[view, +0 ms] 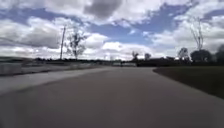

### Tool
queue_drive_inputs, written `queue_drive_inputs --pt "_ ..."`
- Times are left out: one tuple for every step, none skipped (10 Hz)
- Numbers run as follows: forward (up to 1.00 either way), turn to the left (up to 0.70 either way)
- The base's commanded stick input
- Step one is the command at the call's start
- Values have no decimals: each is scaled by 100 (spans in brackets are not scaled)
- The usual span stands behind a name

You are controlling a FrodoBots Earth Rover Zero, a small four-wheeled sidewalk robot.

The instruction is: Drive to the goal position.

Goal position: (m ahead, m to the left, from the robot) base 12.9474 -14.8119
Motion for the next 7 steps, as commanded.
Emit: queue_drive_inputs --pt "100 -13" --pt "100 -13" --pt "100 -13" --pt "100 -13" --pt "100 -12" --pt "100 -12" --pt "100 -12"
